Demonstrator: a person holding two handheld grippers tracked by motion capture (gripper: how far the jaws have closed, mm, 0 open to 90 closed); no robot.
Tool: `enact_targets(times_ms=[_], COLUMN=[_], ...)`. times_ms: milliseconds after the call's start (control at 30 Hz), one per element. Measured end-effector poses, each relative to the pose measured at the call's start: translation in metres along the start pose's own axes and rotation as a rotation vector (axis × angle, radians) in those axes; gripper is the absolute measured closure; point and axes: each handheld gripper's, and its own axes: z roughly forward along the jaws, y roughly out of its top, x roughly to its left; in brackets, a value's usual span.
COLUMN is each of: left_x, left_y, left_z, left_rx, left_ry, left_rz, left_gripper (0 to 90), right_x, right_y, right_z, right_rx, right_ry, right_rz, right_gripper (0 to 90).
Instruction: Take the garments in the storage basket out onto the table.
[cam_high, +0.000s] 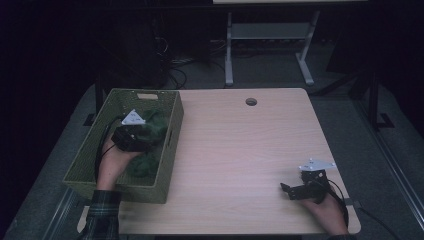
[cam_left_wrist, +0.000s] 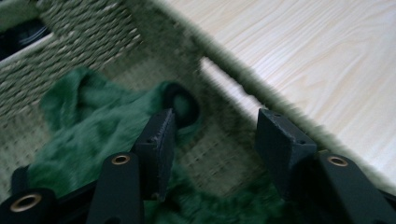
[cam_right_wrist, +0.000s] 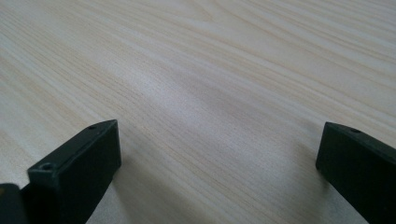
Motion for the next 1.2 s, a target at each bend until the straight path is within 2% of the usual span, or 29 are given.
enact_targets(times_ms=[167,500,833,967,1200], left_x=[0.011,0.025,0.034,0.034,0.033], left_y=[-0.003,-0.014,-0.023,-0.025,-0.030], left_z=[0.002,0.020,0.036,0.040,0.050], left_rx=[0.015,0.119,0.211,0.250,0.319], left_ry=[0.020,0.056,0.056,0.080,0.078], left_rz=[-0.009,-0.029,-0.057,-0.055,-0.058], left_gripper=[49.1,48.2,48.0,53.3,61.8], right_x=[0.000,0.000,0.000,0.000,0.000], right_y=[0.000,0.000,0.000,0.000,0.000], right_z=[0.000,0.000,0.000,0.000,0.000], right_rx=[0.000,0.000,0.000,0.000,0.000], right_ry=[0.000,0.000,0.000,0.000,0.000], right_rz=[0.000,0.000,-0.001,-0.001,0.000], right_gripper=[0.0,0.0,0.0,0.0,0.0])
